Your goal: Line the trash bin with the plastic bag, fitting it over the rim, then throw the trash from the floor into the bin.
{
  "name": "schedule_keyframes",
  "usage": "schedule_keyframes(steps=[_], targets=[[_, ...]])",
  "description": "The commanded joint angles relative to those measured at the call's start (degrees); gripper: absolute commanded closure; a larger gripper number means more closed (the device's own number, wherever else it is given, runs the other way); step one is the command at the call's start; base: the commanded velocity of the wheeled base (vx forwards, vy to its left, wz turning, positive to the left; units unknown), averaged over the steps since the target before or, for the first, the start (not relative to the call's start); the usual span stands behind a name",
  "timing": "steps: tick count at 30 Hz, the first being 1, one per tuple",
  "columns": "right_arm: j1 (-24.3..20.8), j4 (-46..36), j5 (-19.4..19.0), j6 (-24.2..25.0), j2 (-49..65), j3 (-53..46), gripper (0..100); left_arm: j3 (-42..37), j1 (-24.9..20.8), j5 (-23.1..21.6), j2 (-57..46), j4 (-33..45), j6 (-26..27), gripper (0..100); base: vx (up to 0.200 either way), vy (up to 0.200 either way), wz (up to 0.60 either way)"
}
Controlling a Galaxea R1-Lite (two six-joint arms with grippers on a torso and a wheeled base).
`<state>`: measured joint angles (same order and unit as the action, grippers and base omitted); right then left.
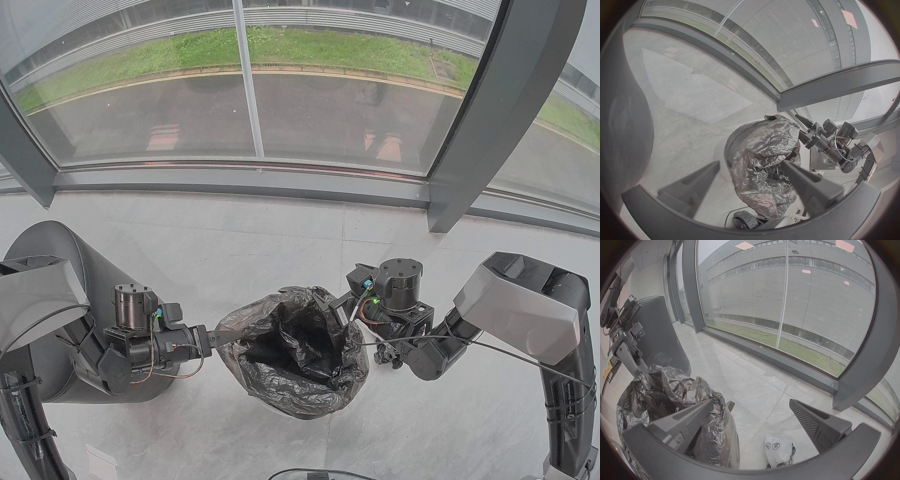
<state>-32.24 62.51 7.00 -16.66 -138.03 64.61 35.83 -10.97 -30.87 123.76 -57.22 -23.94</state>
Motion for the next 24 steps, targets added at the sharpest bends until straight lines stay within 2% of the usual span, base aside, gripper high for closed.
schedule_keyframes(steps=[1,9,15,17,20,22,23,24], targets=[[0.0,0.1,0.0,0.0,0.3,0.0,0,-0.2,0.0,-0.1,-0.2,0.0,-0.1,0,0.0,0.0,0.0],[-0.2,2.1,1.5,0.1,1.9,-1.8,0,-2.8,-0.3,0.6,-0.2,0.0,0.3,0,0.0,0.0,0.0],[-0.8,3.9,1.5,1.5,5.4,-6.3,0,-7.4,-1.2,7.3,-3.2,-1.6,-0.4,0,0.0,0.0,0.0],[-2.1,3.9,2.6,7.6,7.4,-8.3,0,-11.6,-4.3,16.0,-4.3,-4.8,-0.7,0,0.0,0.0,0.0],[-3.4,4.6,7.2,14.6,9.0,-11.7,0,-16.3,-9.3,25.7,-4.5,-11.3,-1.3,0,0.0,0.0,0.0],[-3.7,5.5,8.2,16.1,9.1,-12.3,0,-17.4,-10.6,27.1,-4.5,-13.4,-1.8,0,0.0,0.0,0.0],[-3.7,9.3,9.4,18.3,8.9,-13.8,0,-19.7,-13.9,29.6,-4.7,-18.8,-3.5,0,0.0,0.0,0.0],[-3.6,10.1,9.4,18.4,8.8,-14.1,0,-19.9,-14.4,29.9,-4.7,-19.4,-3.6,0,0.0,0.0,0.0]])
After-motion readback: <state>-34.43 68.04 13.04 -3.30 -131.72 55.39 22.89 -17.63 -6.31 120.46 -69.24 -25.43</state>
